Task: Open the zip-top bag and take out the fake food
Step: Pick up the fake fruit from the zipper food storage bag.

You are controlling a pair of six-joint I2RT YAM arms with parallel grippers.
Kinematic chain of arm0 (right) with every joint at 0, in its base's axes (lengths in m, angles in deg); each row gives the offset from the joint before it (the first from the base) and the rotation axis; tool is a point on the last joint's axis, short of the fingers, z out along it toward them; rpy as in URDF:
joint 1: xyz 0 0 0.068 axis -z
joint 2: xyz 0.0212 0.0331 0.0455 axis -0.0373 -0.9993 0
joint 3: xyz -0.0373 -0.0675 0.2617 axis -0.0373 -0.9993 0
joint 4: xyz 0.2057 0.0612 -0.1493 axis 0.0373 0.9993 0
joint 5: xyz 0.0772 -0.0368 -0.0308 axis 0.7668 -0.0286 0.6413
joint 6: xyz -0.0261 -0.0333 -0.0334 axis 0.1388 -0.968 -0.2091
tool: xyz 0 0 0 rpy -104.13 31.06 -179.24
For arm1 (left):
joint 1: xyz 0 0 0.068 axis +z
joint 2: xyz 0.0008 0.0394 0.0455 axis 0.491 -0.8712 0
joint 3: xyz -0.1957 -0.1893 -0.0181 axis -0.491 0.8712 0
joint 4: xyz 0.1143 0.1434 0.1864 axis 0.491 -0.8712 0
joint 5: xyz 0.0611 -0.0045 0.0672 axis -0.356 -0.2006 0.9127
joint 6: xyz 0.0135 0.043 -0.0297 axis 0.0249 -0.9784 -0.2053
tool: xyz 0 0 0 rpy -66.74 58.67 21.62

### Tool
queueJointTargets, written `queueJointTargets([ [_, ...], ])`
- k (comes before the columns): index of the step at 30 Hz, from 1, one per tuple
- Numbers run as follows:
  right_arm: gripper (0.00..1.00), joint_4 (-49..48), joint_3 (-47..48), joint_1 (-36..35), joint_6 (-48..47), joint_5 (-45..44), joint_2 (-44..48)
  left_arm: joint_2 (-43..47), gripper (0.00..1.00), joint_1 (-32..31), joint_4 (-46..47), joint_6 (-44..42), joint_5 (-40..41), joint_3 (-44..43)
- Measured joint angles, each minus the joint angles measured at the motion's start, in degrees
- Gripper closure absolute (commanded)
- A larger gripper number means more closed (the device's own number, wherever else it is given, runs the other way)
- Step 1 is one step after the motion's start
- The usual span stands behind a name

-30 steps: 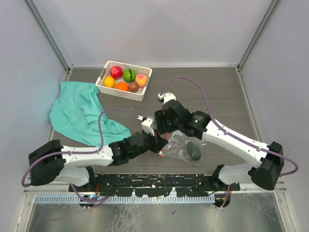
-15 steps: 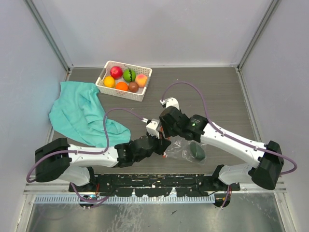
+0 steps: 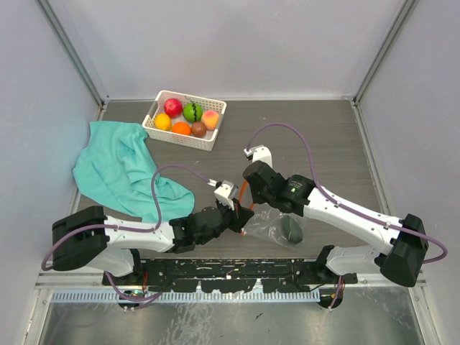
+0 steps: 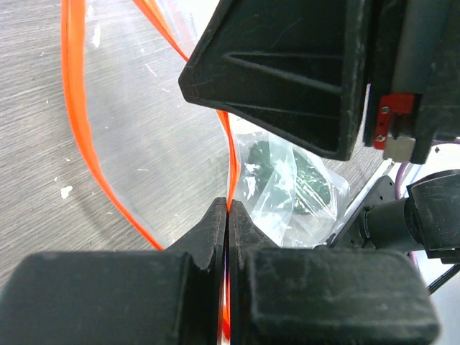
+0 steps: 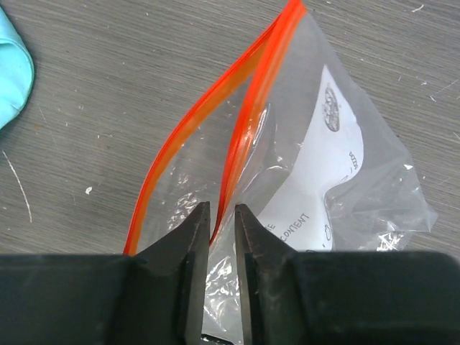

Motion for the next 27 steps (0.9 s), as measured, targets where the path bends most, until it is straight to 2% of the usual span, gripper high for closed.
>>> queueJointTargets([
  [6,0.99,0.2,-0.1,0.0,0.3,-1.2,0.0,0.0,0.99,-0.1,0.7,-1.4,0.0,0.0],
  [10,0.99,0.2,-0.2,0.0,0.3,-1.5,0.0,0.0,0.94,-0.1,0.9,-2.1,-0.1,0.0],
  [11,0.99,0.2,-0.2,0.0,0.3,-1.5,0.0,0.0,0.90,-0.1,0.9,-2.1,-0.2,0.0],
  [14,0.99,-0.1,-1.0,0.0,0.1,-1.9,0.9,0.0,0.69,-0.1,1.0,-2.1,-0.8,0.0],
  [17,0.99,-0.7,-2.2,0.0,-0.4,-2.1,3.7,0.2,0.55,0.1,1.3,-1.4,-2.6,0.1],
  [21,0.99,-2.8,-3.3,0.0,-2.6,-1.9,8.8,2.1,0.50,2.5,3.6,2.1,-8.1,1.5],
  [27,0.99,-8.1,-4.3,0.0,-6.7,0.6,13.8,6.4,0.49,11.9,8.1,11.8,-19.1,5.2],
])
